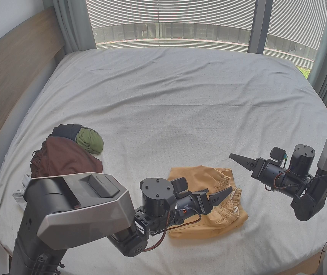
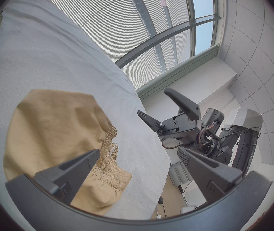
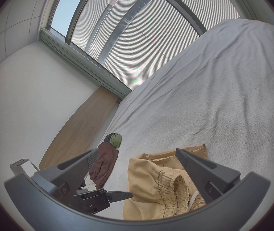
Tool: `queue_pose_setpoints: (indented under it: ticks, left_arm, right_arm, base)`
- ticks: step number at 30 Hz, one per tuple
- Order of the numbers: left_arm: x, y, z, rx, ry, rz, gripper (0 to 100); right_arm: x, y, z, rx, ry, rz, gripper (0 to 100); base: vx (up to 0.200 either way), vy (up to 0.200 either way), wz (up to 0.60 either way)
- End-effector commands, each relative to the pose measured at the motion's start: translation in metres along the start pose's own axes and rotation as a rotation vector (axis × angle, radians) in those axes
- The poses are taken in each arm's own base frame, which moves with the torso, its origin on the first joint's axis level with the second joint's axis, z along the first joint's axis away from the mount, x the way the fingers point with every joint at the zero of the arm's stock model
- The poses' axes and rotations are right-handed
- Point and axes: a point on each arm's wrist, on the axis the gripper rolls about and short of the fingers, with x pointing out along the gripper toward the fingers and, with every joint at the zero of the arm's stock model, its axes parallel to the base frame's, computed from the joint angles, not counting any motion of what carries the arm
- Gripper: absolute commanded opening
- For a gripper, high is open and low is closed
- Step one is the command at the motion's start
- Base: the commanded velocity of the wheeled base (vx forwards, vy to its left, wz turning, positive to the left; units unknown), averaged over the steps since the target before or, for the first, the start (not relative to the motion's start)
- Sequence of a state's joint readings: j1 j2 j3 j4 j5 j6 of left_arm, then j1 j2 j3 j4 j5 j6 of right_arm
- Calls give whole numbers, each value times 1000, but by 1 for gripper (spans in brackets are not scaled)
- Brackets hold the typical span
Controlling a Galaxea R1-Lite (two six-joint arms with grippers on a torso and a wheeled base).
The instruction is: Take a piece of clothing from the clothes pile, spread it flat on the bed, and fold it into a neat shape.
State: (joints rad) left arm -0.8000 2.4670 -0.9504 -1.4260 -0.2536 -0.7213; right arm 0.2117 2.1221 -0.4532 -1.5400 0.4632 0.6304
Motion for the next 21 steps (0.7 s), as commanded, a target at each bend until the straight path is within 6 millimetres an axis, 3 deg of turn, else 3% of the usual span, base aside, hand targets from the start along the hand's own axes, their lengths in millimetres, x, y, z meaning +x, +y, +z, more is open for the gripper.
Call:
queue_pose_setpoints:
  ticks: [1, 6, 10, 13, 21]
  left_arm:
    - [-8, -7, 11, 5, -22, -5, 100]
    - [-21, -7, 21, 2, -38, 15, 100]
    - [-46, -4, 44, 2, -84, 52, 100]
    - [-75, 3, 61, -6, -109, 103, 100]
    - [-140, 24, 69, 35, -128, 211, 100]
  right_arm:
    - [0, 0, -2, 4, 9, -2, 100]
    - [0, -1, -6, 6, 22, -5, 100]
    - [5, -6, -16, 8, 55, -15, 100]
    - [10, -14, -25, -5, 81, -31, 100]
    - [23, -27, -40, -17, 122, -41, 100]
  base:
    - [0, 0, 0]
    - [0, 0, 0]
    - [0, 0, 0]
    - [0, 0, 0]
    - [0, 0, 0]
